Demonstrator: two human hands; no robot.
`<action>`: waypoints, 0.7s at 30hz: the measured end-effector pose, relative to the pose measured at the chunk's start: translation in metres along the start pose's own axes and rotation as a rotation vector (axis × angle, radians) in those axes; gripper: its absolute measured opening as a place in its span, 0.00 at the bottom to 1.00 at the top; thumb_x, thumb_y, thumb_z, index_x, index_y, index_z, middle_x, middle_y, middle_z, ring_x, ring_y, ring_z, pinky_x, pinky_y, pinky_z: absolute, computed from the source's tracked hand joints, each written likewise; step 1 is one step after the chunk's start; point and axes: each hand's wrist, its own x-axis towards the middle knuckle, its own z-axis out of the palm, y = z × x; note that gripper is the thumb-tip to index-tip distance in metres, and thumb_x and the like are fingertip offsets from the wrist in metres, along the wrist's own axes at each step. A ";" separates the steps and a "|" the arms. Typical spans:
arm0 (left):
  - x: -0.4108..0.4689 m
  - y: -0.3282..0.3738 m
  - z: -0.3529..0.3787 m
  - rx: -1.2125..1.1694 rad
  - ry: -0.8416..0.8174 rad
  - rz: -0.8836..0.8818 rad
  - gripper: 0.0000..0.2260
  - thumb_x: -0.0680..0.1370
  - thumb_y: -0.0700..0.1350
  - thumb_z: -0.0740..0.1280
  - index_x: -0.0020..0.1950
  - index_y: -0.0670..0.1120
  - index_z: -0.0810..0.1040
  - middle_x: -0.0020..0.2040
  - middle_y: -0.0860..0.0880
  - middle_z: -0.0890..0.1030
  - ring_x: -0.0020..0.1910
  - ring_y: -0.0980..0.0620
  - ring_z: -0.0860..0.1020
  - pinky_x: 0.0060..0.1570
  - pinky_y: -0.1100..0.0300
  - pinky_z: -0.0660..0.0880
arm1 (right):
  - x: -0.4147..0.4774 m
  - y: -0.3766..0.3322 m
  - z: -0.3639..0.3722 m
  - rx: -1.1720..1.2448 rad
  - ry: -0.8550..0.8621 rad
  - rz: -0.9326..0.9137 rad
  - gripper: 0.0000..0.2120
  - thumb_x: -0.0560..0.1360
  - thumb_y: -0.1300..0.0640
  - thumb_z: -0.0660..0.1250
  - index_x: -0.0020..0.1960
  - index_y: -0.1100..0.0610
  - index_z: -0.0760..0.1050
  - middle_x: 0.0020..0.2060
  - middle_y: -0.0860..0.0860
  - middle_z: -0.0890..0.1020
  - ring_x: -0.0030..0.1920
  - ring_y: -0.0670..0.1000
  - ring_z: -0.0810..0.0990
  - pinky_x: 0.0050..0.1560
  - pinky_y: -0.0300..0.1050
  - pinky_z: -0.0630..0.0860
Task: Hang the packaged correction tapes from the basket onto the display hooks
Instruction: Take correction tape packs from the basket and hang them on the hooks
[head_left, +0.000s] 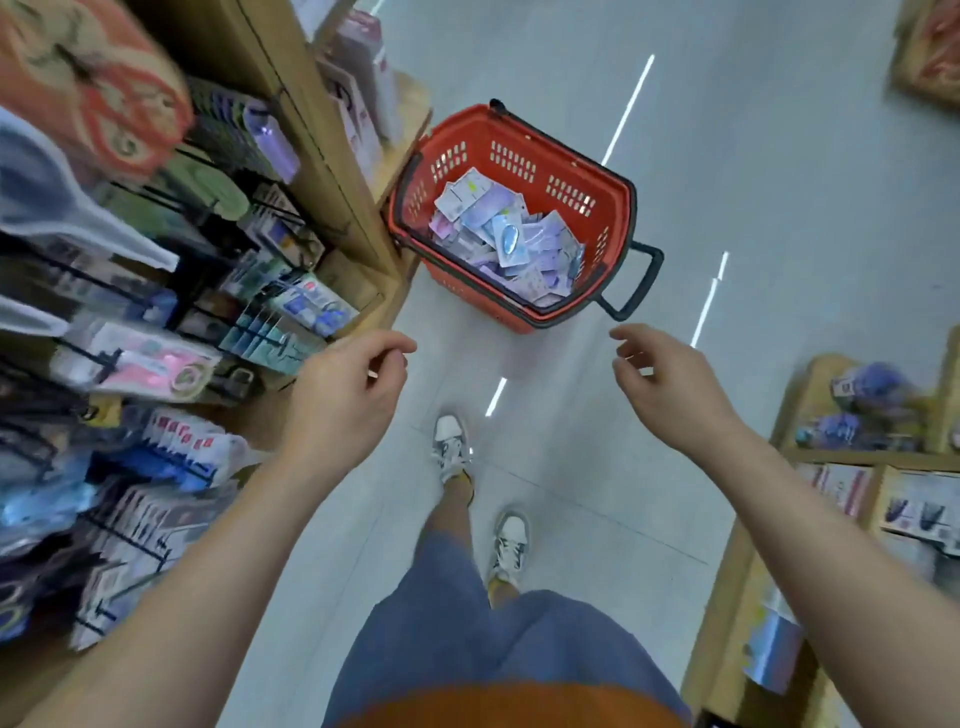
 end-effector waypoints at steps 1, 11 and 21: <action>0.021 0.004 0.008 0.000 -0.019 0.001 0.09 0.80 0.42 0.64 0.55 0.48 0.83 0.47 0.52 0.84 0.46 0.53 0.79 0.51 0.58 0.74 | 0.015 0.003 0.001 0.022 0.010 0.027 0.16 0.80 0.60 0.63 0.66 0.55 0.75 0.55 0.54 0.81 0.52 0.52 0.79 0.57 0.45 0.73; 0.239 -0.009 0.111 -0.038 -0.208 -0.054 0.09 0.78 0.40 0.64 0.53 0.47 0.84 0.48 0.48 0.84 0.49 0.46 0.80 0.51 0.57 0.74 | 0.196 0.031 0.032 0.149 0.040 0.237 0.16 0.78 0.63 0.64 0.65 0.56 0.76 0.51 0.50 0.80 0.50 0.50 0.78 0.52 0.36 0.68; 0.438 -0.069 0.311 0.042 -0.476 -0.235 0.15 0.79 0.45 0.63 0.63 0.39 0.74 0.58 0.41 0.80 0.58 0.41 0.78 0.54 0.51 0.73 | 0.440 0.125 0.154 0.390 -0.013 0.477 0.24 0.78 0.58 0.64 0.73 0.55 0.66 0.59 0.56 0.79 0.41 0.53 0.78 0.38 0.39 0.74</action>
